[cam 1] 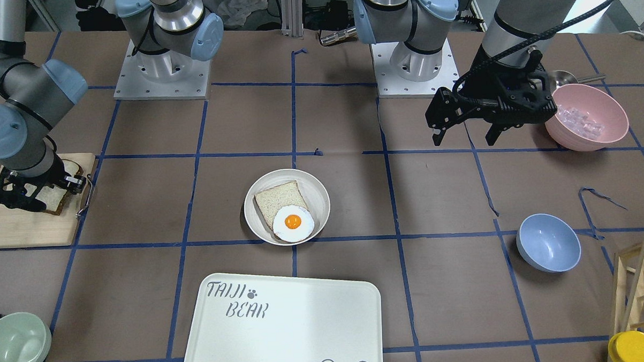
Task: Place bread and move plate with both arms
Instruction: 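Lower the right gripper and grasp the bread slice on the cutting board, then lift the bread slice with the right gripper and carry it over the plate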
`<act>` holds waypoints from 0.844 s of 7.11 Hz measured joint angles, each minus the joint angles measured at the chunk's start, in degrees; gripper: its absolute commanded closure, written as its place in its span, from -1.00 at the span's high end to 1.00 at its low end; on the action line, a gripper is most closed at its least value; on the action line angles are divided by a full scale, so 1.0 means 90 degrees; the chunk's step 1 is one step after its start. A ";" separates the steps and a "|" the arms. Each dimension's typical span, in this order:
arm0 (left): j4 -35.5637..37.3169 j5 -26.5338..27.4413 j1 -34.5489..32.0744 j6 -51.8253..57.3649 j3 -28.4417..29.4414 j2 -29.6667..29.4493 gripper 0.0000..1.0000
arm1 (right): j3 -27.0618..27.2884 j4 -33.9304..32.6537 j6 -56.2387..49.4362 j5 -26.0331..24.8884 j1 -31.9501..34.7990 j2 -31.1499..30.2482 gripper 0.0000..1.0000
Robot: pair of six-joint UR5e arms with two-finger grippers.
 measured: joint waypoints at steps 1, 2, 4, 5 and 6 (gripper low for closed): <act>0.0000 0.0004 0.0000 0.0000 0.0000 0.0002 1.00 | 0.0001 0.0001 -0.0006 -0.0021 0.0000 0.0005 -0.96; 0.0000 0.0006 0.0000 0.0000 0.0000 0.0006 1.00 | 0.0000 0.0018 -0.0010 -0.0040 -0.0001 0.0001 -1.00; -0.0002 0.0008 0.0000 0.0000 0.0000 0.0011 1.00 | 0.0000 0.0108 -0.0014 -0.0076 -0.0001 -0.0032 -1.00; -0.0006 0.0010 0.0000 0.0000 -0.0003 0.0014 1.00 | 0.0001 0.0135 -0.0044 -0.0081 -0.0004 -0.0063 -1.00; -0.0009 0.0012 0.0000 0.0000 -0.0007 0.0014 1.00 | 0.0001 0.0144 -0.0091 -0.0082 -0.0007 -0.0140 -1.00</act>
